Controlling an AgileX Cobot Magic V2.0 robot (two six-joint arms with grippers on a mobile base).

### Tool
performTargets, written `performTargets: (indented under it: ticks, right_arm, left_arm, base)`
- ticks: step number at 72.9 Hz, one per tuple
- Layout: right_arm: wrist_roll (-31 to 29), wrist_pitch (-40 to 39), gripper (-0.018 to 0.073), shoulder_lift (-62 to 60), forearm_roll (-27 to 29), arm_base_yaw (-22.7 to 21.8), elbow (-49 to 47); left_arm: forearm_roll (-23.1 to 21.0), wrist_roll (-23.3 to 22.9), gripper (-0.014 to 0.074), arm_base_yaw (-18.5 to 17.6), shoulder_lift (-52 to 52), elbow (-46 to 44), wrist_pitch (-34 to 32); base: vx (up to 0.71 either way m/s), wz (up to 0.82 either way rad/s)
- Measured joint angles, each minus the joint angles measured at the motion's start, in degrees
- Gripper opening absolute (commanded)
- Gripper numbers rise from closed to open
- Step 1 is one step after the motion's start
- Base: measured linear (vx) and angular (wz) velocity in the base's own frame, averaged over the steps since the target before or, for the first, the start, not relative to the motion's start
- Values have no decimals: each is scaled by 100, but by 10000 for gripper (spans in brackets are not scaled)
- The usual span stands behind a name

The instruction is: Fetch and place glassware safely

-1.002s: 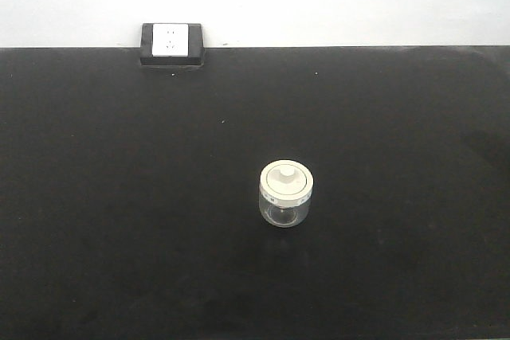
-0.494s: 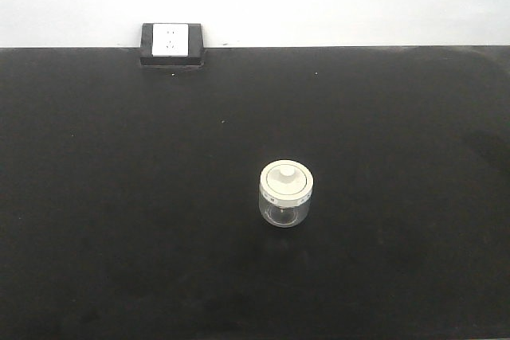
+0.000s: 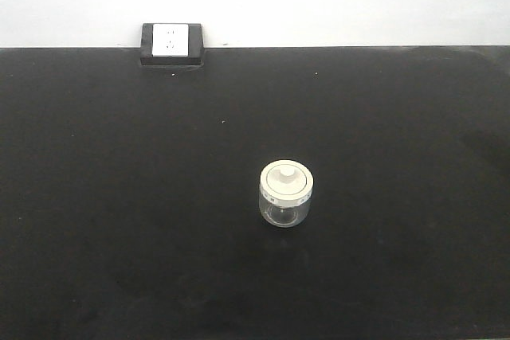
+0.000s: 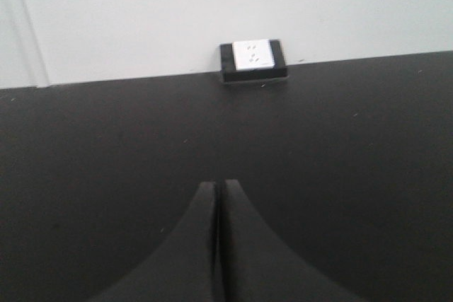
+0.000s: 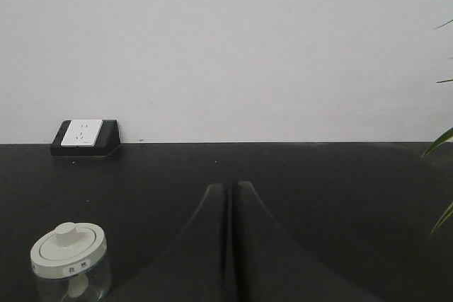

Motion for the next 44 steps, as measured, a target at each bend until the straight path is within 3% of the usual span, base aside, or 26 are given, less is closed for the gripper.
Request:
performTargets:
  ticks: [22, 44]
  right_arm:
    - [0, 28, -8, 0, 0, 0, 0]
    - [0, 28, -8, 0, 0, 0, 0]
  left_arm:
    - [0, -790, -7, 139, -54, 488, -795]
    - [0, -892, -7, 141, -54, 488, -1158]
  base:
    - [0, 0]
    - [0, 0]
